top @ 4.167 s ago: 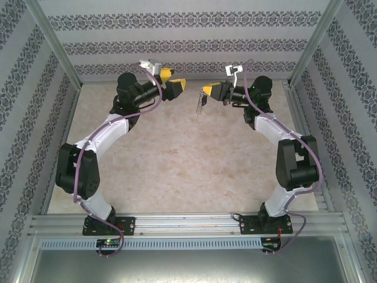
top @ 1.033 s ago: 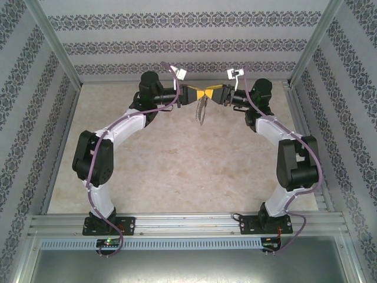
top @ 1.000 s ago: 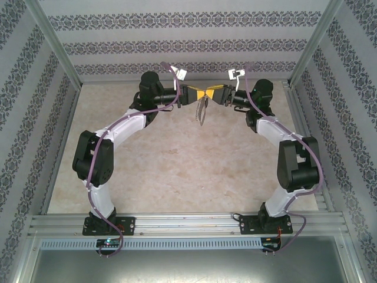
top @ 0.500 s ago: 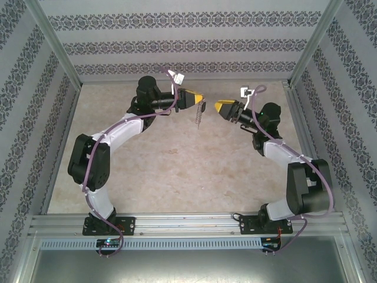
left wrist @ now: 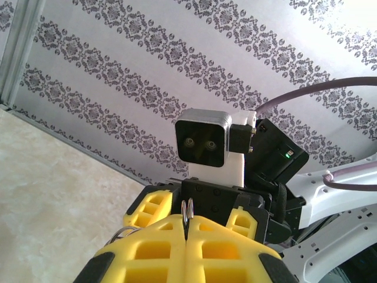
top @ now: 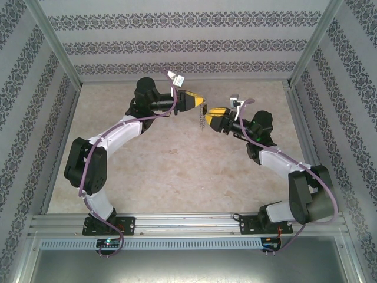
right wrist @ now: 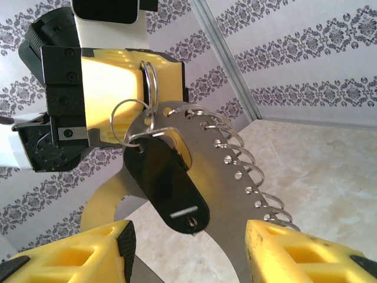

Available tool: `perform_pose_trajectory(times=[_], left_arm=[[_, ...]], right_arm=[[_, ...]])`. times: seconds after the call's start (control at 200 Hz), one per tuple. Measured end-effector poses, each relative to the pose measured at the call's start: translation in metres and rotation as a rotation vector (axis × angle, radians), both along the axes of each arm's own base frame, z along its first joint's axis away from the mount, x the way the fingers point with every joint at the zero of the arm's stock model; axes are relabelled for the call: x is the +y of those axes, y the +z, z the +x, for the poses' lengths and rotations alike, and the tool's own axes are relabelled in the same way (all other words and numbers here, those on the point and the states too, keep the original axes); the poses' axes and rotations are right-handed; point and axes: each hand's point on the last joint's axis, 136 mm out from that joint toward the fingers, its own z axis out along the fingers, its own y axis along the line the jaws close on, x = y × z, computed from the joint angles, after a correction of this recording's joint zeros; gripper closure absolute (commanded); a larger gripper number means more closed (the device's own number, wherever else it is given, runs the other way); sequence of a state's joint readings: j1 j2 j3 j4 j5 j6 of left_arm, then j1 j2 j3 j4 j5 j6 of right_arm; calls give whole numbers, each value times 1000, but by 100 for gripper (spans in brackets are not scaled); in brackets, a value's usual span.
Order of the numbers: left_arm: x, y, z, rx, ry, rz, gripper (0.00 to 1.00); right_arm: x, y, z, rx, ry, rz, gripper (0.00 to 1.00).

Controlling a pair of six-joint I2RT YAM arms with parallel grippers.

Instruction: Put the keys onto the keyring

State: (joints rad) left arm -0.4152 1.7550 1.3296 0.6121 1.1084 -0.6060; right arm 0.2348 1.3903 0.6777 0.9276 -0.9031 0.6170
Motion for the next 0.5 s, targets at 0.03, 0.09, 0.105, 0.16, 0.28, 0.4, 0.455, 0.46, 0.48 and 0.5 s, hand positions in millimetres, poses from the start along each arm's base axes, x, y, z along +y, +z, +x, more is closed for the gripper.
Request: perform_pose_trajectory(times=[0.03,0.09,0.105,0.16,0.28,0.4,0.455,0.46,0.48,0.5], left_arm=[[-1,0,-1,0,-5,0,100],[-1,-1,-3,0,-15,2,100],[-2,-1,-4,0,-17,2,100],[-2,-1,-4,-1,-22,3,100],[-2,-1,-6,-3,-30,3,100],[-2,-1,-8,-3,-41,4,100],[-3,-1,-8,-3,-43,4,100],[-3,-1,-8,-3,-43,4,100],[-3,-1,-9,-3,-44,4,100],[-4,-1,-10,-3,-48,5,100]], right_arm=[[2,1,-1,-5,6,-1,47],[3,5,0,-18,9,-2,46],[3,6,0,-24,9,-2,46],[3,10,1,-38,12,-2,46],[5,17,1,-58,30,-2,47],[7,20,-1,-69,49,-3,51],[9,20,-3,-71,63,-5,54],[9,20,-3,-71,63,-5,54],[9,20,-4,-71,67,-6,55],[10,20,-5,-71,71,-6,57]])
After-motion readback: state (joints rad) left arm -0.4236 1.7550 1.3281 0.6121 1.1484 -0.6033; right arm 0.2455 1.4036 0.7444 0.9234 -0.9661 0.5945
